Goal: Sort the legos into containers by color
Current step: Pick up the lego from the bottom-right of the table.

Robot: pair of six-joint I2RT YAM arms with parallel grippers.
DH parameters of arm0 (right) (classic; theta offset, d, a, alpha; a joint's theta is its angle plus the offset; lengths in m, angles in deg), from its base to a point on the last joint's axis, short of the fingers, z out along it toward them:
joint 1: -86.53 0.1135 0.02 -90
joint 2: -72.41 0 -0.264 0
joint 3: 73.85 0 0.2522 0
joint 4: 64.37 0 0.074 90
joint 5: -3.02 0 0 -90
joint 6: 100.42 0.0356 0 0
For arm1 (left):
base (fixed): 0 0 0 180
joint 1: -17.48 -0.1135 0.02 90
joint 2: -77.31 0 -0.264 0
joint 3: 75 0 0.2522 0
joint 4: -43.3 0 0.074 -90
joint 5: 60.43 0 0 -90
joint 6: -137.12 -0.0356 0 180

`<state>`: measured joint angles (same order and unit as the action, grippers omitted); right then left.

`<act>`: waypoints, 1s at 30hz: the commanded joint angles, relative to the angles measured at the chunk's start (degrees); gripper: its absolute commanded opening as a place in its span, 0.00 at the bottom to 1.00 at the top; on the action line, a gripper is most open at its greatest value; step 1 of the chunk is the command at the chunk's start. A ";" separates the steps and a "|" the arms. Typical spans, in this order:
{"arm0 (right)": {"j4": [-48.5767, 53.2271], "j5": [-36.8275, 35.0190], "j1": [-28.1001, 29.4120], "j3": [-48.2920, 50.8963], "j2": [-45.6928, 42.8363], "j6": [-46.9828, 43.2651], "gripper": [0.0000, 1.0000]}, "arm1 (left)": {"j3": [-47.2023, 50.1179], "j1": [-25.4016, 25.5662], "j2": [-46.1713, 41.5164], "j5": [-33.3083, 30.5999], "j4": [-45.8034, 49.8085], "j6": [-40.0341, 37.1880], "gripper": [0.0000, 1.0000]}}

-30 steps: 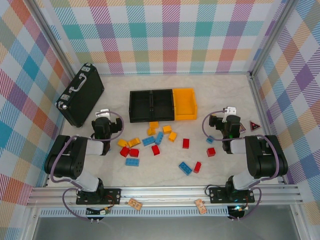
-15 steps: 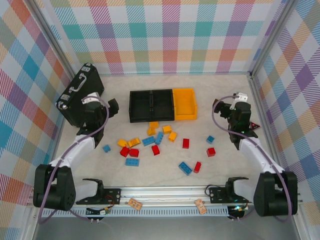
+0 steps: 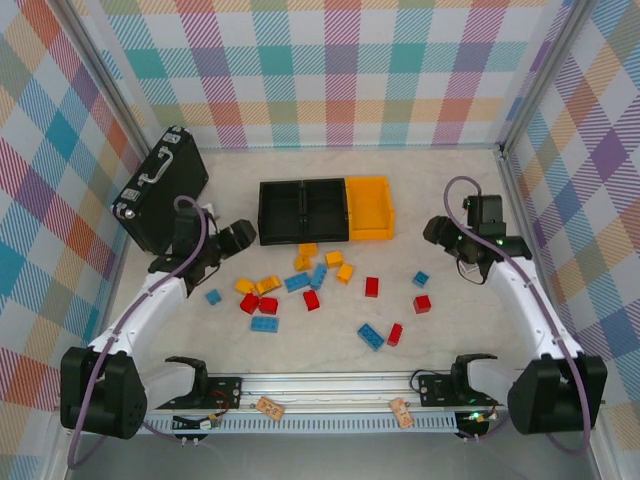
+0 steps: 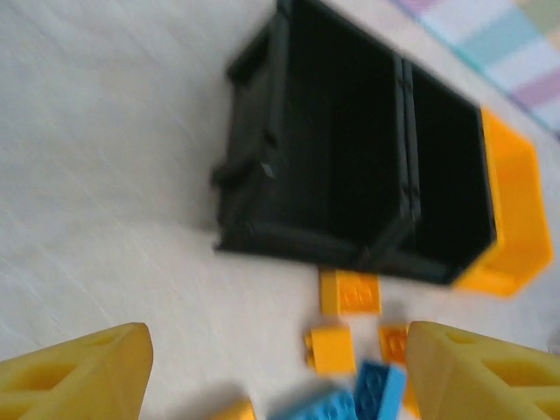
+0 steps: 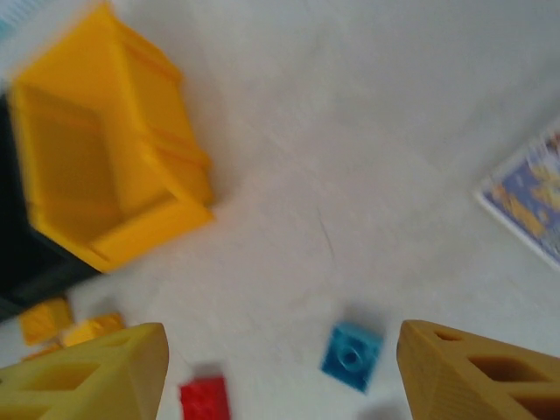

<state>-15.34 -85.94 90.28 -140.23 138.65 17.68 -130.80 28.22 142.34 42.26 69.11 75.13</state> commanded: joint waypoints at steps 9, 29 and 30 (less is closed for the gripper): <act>9.93 -1.17 6.90 7.79 5.64 2.51 0.76 | 3.38 13.19 -1.75 1.95 4.37 4.97 0.77; 11.95 -7.13 17.30 5.23 15.74 3.57 0.33 | 2.23 21.44 6.78 -1.85 -0.36 8.07 0.78; 11.96 -6.98 17.37 5.01 15.93 3.61 0.30 | 2.32 21.59 6.90 -2.01 -0.36 8.20 0.77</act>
<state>-5.01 -92.08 106.89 -133.85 153.49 21.72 -126.95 48.92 148.86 41.27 70.01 82.39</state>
